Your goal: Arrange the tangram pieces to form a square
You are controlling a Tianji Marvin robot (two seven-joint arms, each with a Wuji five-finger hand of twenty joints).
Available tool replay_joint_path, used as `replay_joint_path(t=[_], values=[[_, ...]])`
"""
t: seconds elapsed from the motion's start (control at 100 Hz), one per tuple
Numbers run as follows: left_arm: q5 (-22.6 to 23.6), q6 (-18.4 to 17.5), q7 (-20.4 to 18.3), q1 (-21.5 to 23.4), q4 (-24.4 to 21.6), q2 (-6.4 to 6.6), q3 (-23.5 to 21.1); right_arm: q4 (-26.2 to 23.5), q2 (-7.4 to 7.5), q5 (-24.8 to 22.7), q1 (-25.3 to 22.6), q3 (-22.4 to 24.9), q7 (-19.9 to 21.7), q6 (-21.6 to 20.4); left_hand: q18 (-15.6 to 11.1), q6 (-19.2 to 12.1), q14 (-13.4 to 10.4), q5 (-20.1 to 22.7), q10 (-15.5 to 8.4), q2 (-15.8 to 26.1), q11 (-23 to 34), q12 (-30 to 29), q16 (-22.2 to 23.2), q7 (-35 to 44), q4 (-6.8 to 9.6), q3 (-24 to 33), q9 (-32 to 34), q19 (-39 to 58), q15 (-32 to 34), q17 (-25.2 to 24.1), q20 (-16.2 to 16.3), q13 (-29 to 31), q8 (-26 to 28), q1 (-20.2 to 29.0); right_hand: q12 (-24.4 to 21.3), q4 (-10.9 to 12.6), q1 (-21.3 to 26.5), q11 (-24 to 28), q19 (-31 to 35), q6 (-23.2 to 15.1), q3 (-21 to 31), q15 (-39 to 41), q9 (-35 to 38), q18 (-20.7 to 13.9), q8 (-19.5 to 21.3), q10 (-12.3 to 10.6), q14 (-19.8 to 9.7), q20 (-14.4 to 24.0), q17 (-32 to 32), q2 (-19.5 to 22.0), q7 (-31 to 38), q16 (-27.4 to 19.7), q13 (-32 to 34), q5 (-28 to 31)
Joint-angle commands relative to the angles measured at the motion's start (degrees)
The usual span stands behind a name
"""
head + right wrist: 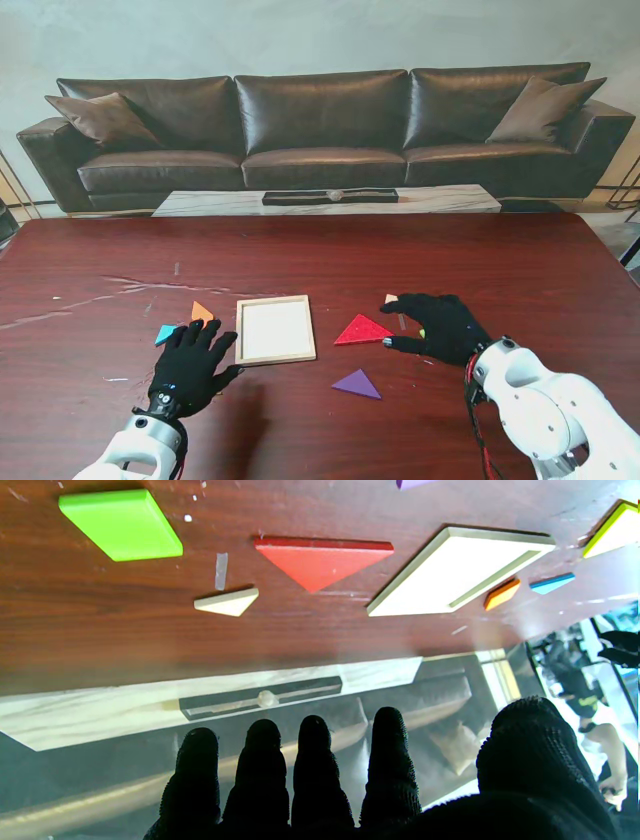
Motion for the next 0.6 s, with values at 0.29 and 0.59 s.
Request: replay_joint_path(t=[0.29,0.59], values=[[-1.44,0.14,-0.25,0.49,-0.6,-0.08,-0.23,2.61,0.84,-0.22,8.92,-7.52,6.24,3.86,-0.39,-0.1,-0.64,-0.57,-0.89,0.63,-1.3,-0.62,-0.42,-1.01,2.19,-0.6,-1.83,-0.95,-1.0,-0.53,0.53,-1.28,0.22,0.39,2.9,1.64,7.94,6.48,1.24,-1.3,2.53,-0.23,-4.66,2.03,4.05,2.52,0.5,-0.24,1.76,-9.61,2.03,0.37,1.92,-3.97],[-1.81,-0.02,-0.64,0.42,-0.66,-0.08,-0.22,5.82,1.06,-2.45,14.25,-14.81,8.44,9.63,-0.22,-0.25,-0.67,-0.27,-0.83,0.63,-1.24,-0.59,-0.39,-0.87,2.18,-0.58,-1.63,-1.16,-0.96,-0.34,0.75,-1.13,0.35,0.57,3.72,-2.61,-10.77,10.78,2.8,0.51,50.3,2.23,-6.65,1.99,6.31,5.76,2.86,1.56,5.35,-22.95,-2.75,0.86,2.69,-5.91]])
